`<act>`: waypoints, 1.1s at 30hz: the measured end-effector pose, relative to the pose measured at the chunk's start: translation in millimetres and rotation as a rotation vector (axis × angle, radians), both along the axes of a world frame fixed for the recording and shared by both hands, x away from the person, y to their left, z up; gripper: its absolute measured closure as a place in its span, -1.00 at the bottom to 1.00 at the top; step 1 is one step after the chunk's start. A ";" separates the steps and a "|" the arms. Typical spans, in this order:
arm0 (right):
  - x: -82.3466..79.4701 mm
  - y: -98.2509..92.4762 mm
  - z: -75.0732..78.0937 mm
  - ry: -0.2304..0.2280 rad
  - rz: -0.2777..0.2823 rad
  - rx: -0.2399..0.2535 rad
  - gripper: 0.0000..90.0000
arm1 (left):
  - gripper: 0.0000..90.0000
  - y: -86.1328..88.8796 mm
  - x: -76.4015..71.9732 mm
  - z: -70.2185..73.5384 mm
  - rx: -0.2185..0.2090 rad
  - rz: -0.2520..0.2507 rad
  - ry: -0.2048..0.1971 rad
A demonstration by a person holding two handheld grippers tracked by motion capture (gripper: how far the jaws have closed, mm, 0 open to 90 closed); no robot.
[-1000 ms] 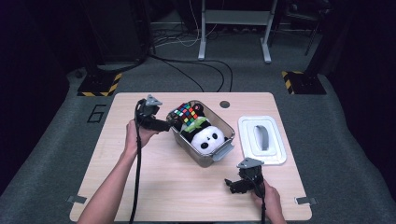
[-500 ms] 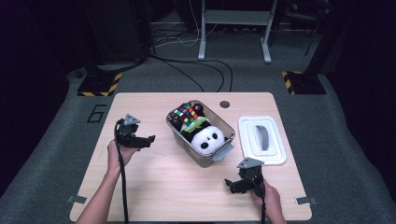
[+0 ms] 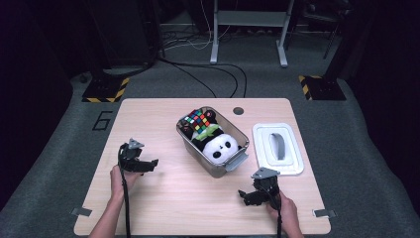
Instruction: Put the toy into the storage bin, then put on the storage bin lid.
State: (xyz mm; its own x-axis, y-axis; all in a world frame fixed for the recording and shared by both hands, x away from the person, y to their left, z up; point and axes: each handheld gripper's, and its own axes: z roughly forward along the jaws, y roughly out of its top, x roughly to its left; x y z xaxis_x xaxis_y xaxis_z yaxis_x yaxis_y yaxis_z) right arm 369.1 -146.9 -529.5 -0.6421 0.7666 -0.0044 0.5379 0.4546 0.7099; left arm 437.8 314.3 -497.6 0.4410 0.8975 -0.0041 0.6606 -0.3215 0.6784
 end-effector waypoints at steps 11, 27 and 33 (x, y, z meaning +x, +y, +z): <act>0.0 0.0 0.0 0.000 0.000 0.000 -1.00 | -0.70 13.9 -8.7 -31.2 -0.042 0.027 -0.076; -0.2 0.2 -0.1 0.000 -0.001 0.000 -1.00 | -0.71 12.3 -9.1 -31.8 -0.045 0.040 -0.081; -0.1 0.2 -0.1 0.000 -0.001 0.000 -1.00 | -0.71 12.2 -9.0 -31.7 -0.044 0.040 -0.080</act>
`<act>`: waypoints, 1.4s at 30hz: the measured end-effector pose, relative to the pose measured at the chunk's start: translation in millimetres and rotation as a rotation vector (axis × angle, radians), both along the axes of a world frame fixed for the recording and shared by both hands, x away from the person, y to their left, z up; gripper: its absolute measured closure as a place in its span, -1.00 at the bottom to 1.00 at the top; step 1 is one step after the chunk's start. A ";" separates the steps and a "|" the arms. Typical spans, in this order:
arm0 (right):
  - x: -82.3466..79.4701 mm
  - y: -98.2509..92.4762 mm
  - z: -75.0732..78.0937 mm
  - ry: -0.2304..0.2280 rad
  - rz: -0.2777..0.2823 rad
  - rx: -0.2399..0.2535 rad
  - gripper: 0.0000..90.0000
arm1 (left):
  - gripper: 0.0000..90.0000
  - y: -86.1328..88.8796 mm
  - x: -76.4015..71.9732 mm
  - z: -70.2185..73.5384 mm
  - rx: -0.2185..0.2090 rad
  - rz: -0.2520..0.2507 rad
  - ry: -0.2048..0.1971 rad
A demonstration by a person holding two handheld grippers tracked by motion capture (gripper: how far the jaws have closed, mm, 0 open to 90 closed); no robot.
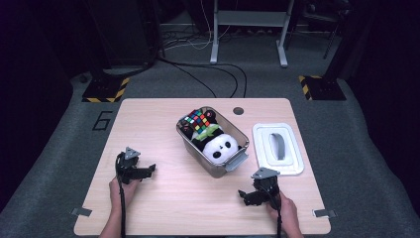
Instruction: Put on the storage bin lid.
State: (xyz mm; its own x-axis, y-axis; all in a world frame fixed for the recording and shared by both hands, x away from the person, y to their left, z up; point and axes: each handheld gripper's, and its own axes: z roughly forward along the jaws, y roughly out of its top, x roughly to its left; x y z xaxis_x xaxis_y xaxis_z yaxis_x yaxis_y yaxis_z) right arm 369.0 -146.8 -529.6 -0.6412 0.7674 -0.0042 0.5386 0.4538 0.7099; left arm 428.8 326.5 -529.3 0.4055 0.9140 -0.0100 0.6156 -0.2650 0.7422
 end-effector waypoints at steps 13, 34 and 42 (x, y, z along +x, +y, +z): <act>-1.5 0.9 0.1 0.003 -0.016 0.002 -1.00 | -0.72 -0.6 -0.2 -0.3 -0.001 -0.006 -0.003; -2.8 -15.4 6.8 0.050 0.032 0.036 -0.88 | -0.72 -5.0 -0.5 0.0 0.007 -0.068 -0.003; 10.0 -39.1 23.1 0.031 -0.078 0.073 -0.92 | -0.72 -5.4 -0.1 -0.1 0.002 -0.066 -0.004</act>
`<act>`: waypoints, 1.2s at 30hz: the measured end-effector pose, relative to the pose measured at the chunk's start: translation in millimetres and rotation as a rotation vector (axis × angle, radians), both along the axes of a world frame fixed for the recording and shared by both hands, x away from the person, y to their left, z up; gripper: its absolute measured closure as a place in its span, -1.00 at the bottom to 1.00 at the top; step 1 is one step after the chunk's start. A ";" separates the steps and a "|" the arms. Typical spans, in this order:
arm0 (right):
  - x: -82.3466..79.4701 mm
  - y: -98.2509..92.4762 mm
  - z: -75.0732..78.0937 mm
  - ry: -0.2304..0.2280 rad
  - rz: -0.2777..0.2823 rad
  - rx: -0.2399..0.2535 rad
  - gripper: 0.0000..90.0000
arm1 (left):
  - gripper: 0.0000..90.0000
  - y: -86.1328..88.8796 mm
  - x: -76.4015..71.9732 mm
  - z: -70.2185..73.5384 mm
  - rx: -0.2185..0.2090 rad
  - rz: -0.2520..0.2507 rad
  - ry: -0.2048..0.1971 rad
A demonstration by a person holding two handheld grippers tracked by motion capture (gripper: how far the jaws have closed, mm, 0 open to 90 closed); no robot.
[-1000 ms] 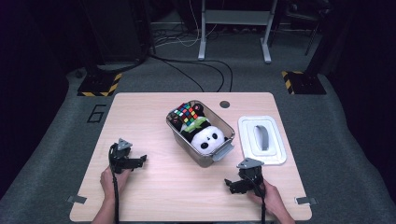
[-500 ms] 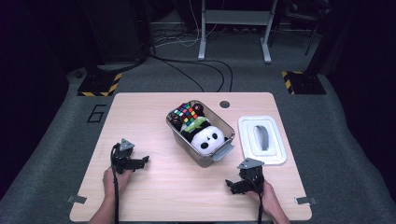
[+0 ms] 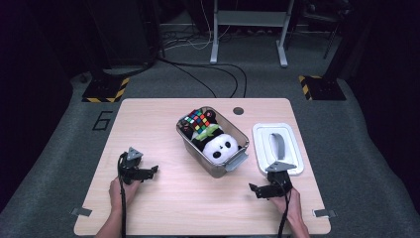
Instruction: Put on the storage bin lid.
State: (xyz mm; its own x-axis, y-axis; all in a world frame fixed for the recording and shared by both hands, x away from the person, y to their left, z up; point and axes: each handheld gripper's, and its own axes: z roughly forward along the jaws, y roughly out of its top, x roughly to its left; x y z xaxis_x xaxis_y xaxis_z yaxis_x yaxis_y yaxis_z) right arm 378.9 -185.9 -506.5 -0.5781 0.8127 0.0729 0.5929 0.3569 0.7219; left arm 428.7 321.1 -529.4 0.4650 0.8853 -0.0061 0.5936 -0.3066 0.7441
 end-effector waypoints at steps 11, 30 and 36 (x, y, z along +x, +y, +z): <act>38.2 -27.8 20.2 0.001 -0.178 -0.026 -1.00 | -0.72 -0.4 0.0 -0.1 -0.001 0.004 0.000; 107.5 -48.0 26.0 0.036 -0.346 -0.090 -0.56 | -0.71 -0.5 0.8 0.3 0.009 -0.011 0.002; 121.0 -51.2 23.0 0.051 -0.392 -0.091 -0.12 | -0.71 -0.9 0.9 0.2 0.004 -0.009 0.003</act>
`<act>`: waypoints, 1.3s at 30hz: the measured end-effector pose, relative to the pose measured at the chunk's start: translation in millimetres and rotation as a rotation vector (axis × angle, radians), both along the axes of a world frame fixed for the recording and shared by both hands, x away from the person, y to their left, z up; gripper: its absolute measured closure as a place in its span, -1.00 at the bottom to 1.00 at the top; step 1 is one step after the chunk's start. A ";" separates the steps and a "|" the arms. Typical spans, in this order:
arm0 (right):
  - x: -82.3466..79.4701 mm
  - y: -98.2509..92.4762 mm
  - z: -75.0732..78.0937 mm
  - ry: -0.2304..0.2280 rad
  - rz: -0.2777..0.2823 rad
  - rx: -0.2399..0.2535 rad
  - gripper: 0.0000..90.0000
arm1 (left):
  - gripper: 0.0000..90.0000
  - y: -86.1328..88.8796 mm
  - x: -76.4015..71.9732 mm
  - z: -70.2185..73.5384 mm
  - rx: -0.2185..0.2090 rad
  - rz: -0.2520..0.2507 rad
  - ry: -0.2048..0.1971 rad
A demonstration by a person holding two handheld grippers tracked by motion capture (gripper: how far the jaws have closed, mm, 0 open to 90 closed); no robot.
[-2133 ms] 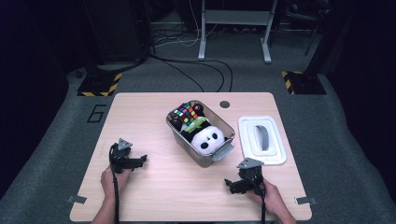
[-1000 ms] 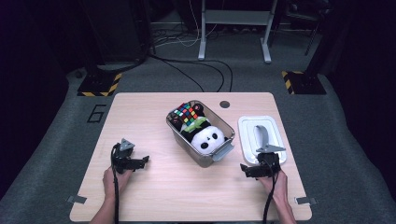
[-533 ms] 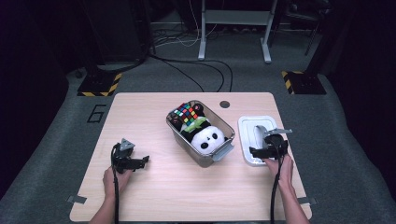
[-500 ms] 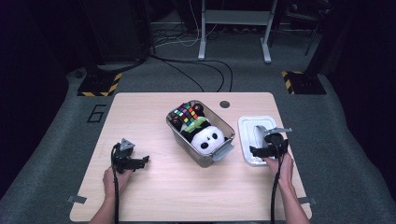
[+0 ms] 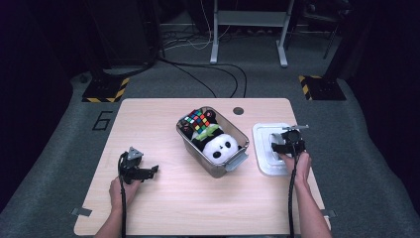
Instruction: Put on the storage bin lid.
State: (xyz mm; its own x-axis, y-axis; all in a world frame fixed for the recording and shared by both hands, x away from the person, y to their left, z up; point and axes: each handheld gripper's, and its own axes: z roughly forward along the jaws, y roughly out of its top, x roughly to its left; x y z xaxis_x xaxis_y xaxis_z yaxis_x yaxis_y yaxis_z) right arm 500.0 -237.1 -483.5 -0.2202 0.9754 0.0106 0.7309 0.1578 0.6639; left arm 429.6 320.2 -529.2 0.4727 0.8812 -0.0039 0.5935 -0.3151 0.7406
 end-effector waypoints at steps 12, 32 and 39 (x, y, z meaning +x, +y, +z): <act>4.4 -1.3 -5.0 0.009 -0.011 -0.031 0.48 | -0.70 -0.4 0.5 0.0 -0.002 0.005 0.002; -5.6 -1.4 38.6 -0.045 0.050 -0.018 0.49 | -0.70 -0.3 0.7 0.3 0.002 0.006 0.002; -7.1 3.0 53.3 -0.061 0.069 -0.020 0.49 | -0.70 -0.3 0.7 0.3 0.002 0.006 0.002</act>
